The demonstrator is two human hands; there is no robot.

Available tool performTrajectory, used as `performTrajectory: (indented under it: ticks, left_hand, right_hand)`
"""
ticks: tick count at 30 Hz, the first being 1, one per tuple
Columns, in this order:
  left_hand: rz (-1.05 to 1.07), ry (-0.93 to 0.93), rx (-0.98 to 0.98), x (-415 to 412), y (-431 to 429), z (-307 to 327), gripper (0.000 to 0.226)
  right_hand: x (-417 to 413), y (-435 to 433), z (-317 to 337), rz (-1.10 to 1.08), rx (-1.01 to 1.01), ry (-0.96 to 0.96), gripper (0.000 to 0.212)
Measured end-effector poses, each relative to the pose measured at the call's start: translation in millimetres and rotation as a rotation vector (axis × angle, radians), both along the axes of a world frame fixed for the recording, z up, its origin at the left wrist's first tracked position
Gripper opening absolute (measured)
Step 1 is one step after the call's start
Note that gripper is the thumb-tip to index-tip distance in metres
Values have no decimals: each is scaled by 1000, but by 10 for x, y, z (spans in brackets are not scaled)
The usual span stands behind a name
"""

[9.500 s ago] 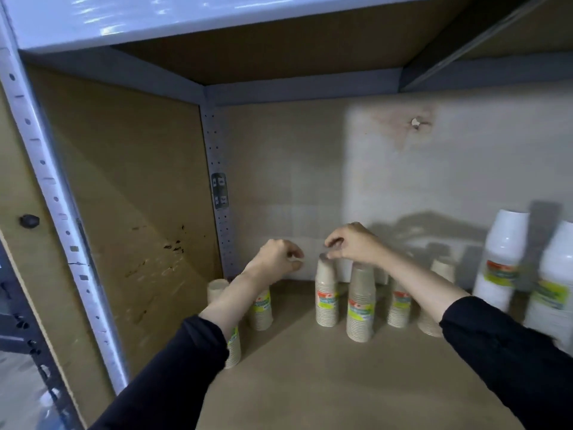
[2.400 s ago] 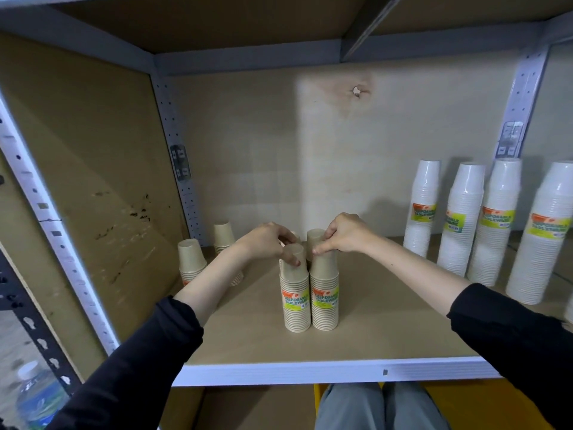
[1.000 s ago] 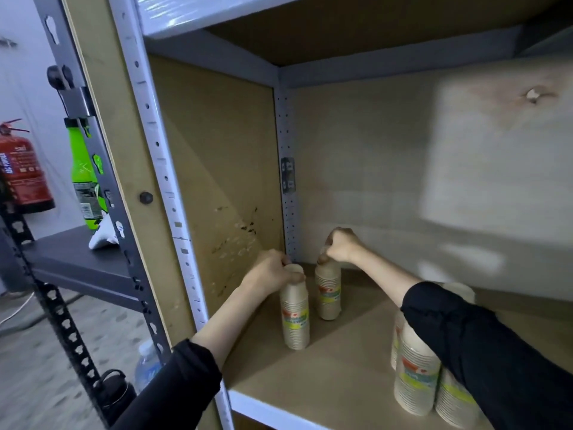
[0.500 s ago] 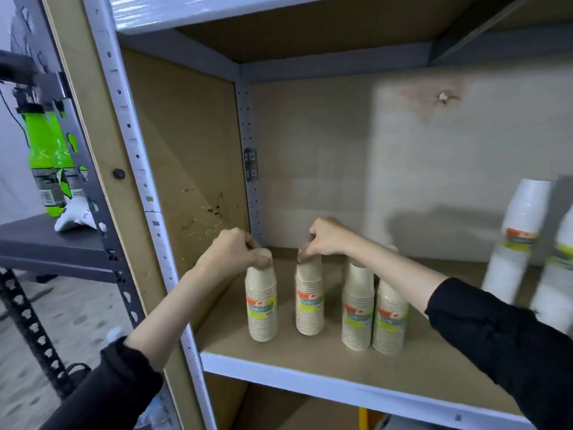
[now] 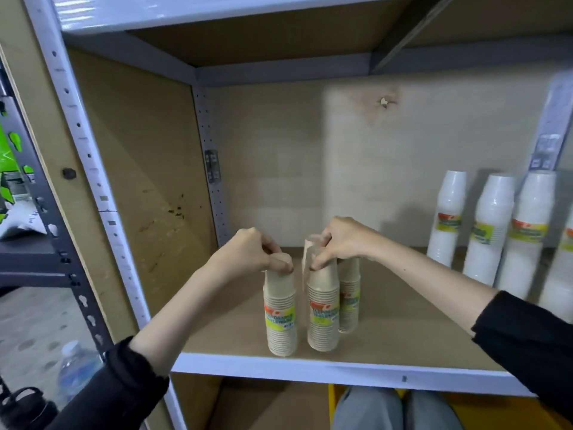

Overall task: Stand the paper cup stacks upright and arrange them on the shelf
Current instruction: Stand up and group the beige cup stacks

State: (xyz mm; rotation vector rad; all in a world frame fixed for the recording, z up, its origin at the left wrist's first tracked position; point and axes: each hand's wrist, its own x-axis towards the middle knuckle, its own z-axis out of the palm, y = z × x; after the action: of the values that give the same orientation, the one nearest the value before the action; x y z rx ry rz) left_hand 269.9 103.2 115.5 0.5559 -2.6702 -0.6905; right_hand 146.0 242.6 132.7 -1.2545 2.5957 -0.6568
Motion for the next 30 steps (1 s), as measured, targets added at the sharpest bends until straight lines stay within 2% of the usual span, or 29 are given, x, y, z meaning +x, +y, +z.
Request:
performTrajectory:
  ticks: [6, 11, 14, 18, 24, 28, 30]
  left_hand:
    - [-80, 7, 16, -239, 229, -111, 28]
    - [-105, 9, 44, -401, 340, -186, 34]
    - [-131, 5, 65, -449, 364, -221, 33]
    - [-134, 6, 63, -480, 353, -269, 38]
    - [-141, -43, 94, -468, 293, -246, 46]
    - [-161, -60, 98, -451, 268, -227, 43]
    - [-161, -52, 98, -450, 265, -236, 43]
  right_hand:
    - [-154, 272, -71, -89, -29, -41, 33]
    - [-245, 347, -175, -120, -44, -67, 27]
    - [-256, 360, -250, -145, -62, -83, 34]
    - [-264, 368, -331, -172, -84, -59, 27]
    - [-292, 400, -363, -154, -116, -110, 66]
    - [-296, 432, -336, -114, -88, -84, 53]
    - [-277, 437, -347, -100, -78, -72, 55]
